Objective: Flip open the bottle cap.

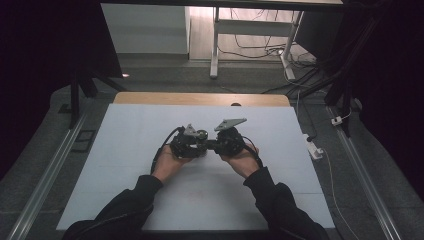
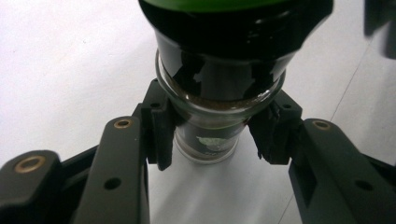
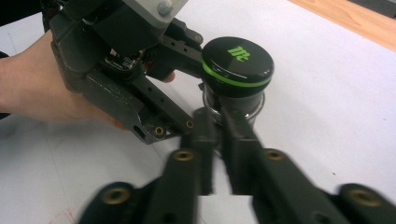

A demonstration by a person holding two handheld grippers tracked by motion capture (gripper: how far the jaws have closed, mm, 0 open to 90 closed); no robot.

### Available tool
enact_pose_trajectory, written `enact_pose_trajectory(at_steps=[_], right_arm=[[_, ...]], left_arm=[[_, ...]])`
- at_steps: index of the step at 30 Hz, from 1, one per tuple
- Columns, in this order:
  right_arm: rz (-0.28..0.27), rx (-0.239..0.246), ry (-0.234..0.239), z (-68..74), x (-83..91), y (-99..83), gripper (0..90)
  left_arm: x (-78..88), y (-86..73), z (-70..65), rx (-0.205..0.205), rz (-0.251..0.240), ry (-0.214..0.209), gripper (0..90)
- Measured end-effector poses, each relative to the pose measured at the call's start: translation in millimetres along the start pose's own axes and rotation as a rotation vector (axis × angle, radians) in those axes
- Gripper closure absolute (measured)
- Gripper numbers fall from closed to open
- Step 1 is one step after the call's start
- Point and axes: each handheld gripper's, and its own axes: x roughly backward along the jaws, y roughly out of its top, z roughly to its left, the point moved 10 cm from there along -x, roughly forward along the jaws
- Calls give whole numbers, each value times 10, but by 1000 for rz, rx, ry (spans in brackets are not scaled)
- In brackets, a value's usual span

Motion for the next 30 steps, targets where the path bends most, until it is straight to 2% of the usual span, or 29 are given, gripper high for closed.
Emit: enact_pose_trajectory(at_steps=[8, 13, 24, 30], right_arm=[[10, -14, 25, 32, -107, 21, 893], [10, -3, 30, 64, -139, 40, 894], [-21, -19, 23, 32, -89, 103, 894], [-35, -45, 34, 14, -77, 138, 894]], left_arm=[[1, -2, -1, 0, 1, 0, 538], [3, -5, 1, -1, 4, 0, 538], [0, -4, -1, 1, 2, 3, 538], [1, -5, -2, 0, 6, 5, 539]])
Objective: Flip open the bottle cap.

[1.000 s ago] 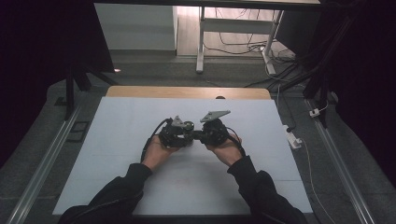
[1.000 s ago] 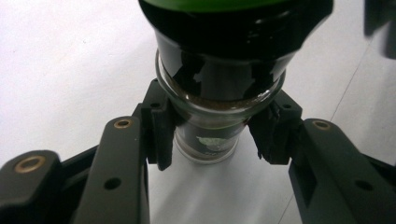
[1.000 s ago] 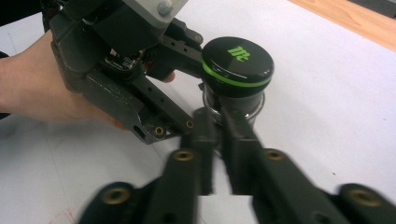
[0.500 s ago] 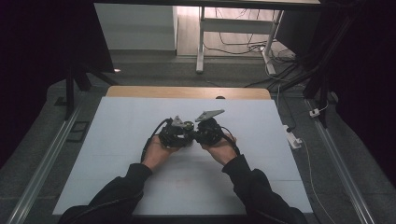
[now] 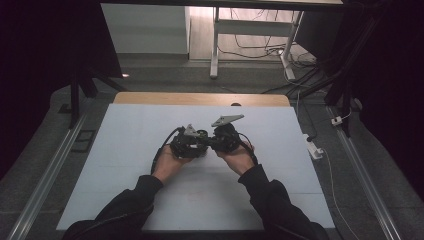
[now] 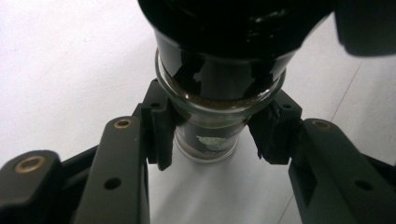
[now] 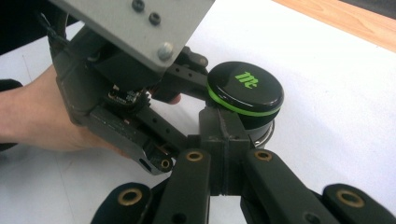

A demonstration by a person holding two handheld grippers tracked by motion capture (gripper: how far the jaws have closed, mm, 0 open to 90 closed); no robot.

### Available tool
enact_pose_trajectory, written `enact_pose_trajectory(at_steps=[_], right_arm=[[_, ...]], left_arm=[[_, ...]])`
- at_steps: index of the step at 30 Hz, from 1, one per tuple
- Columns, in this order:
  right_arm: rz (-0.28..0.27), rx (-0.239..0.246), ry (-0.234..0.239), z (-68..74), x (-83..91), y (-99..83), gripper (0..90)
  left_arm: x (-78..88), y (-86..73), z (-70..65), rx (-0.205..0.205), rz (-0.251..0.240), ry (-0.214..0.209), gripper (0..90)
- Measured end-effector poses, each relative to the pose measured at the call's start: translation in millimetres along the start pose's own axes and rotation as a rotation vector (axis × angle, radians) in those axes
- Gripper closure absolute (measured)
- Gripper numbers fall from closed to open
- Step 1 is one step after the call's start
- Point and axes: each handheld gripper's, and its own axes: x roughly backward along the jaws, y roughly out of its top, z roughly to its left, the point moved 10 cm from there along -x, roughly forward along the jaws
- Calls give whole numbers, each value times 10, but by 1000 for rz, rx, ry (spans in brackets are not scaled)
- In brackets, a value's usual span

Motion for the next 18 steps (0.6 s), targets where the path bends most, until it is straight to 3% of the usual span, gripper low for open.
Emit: enact_pose_trajectory(at_steps=[18], right_arm=[[-36, 3, -28, -84, 30, 150, 895]], left_arm=[[-3, 1, -2, 0, -2, 1, 539]])
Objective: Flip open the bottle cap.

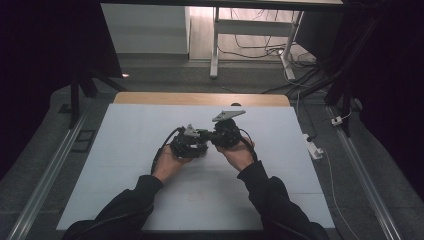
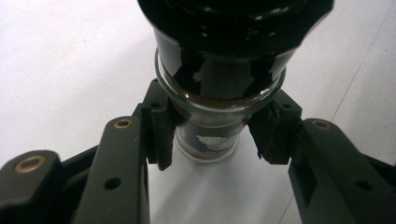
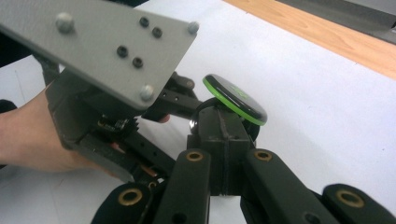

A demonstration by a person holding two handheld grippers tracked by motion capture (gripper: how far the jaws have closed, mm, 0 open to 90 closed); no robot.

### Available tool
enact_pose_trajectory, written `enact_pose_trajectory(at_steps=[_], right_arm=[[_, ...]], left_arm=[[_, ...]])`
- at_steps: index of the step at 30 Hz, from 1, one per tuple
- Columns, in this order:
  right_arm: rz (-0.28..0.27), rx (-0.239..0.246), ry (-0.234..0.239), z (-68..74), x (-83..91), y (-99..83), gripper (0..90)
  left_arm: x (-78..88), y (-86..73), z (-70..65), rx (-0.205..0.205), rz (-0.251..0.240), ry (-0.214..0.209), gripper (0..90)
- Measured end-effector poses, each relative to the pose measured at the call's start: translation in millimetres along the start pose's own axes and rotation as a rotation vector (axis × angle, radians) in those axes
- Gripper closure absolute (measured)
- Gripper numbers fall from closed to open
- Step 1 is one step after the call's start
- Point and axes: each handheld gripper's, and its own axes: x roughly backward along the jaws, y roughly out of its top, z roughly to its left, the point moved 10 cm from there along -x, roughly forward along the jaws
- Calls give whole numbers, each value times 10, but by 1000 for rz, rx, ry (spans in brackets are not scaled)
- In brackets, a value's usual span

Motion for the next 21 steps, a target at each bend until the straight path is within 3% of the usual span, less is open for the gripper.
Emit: enact_pose_trajectory(at_steps=[12, 21], right_arm=[[-37, -15, -41, -147, -20, 121, 895], [-25, -27, -54, -234, -76, 87, 895]], left_arm=[[-1, -2, -3, -4, -2, 4, 539], [-1, -3, -3, -2, -2, 3, 539]])
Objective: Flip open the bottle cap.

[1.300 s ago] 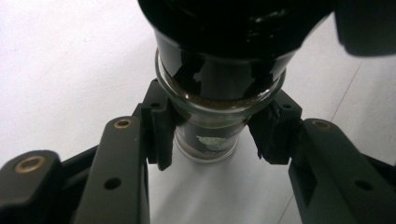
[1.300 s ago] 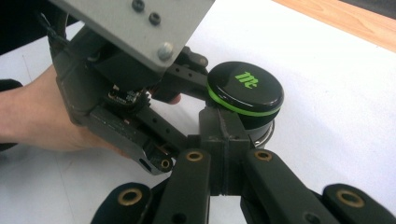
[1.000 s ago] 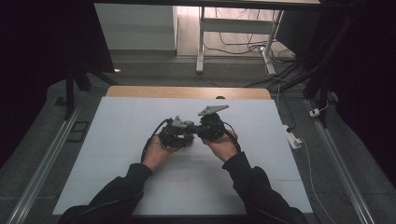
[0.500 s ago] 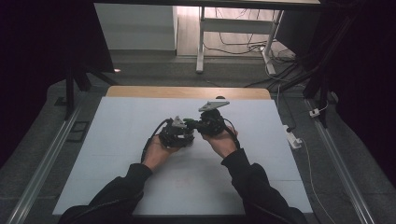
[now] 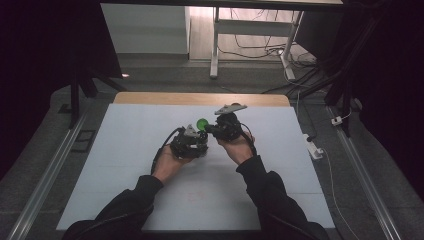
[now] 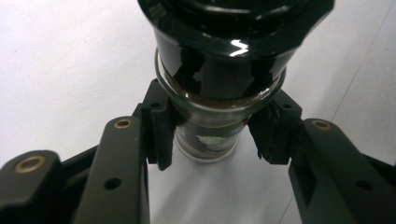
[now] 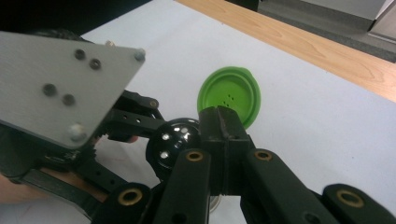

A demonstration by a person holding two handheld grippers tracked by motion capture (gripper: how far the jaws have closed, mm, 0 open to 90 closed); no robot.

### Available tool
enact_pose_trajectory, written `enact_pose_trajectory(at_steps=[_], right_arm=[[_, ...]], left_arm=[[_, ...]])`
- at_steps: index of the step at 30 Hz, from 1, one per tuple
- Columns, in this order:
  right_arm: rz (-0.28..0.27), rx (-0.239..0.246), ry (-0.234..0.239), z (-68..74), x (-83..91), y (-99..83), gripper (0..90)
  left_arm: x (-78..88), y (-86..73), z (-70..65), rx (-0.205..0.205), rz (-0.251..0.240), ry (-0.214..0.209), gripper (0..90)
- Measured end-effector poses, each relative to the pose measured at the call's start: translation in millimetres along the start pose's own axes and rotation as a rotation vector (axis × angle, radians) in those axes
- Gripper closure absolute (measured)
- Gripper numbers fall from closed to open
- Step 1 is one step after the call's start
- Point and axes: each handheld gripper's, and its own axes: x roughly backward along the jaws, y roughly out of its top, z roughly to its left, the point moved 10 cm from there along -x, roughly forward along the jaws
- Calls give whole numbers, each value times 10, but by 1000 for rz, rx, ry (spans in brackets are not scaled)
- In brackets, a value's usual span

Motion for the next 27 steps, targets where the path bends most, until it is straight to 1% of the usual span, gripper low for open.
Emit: enact_pose_trajectory(at_steps=[4, 11, 14, 17, 19, 22, 23, 24, 26, 27], right_arm=[[11, 4, -8, -11, -20, -24, 895], [10, 5, -7, -17, -14, -33, 894], [11, 5, -5, -16, -2, -39, 894], [17, 9, -3, -2, 11, -47, 890], [17, 12, -2, 14, 20, -46, 861], [16, 23, -4, 34, 41, -39, 840], [16, 23, -4, 42, 51, -39, 831], [14, 25, -3, 48, 60, -37, 821], [15, 30, -7, 63, 97, -40, 796], [15, 30, -7, 63, 97, -40, 796]], left_arm=[[-1, -1, -1, 2, -2, -1, 538], [-4, 0, 1, 6, -8, -4, 537], [-2, 2, 5, 6, -2, -8, 534], [-2, 6, 7, 16, 6, -21, 526], [-4, 2, 8, 22, 13, -24, 505], [20, -6, 15, -3, 19, -4, 448], [31, -3, 16, -5, 17, 5, 428], [51, -3, 14, -8, 20, 3, 418], [90, 6, 6, 1, 14, -3, 391], [113, 10, 5, 7, 11, -7, 391]])
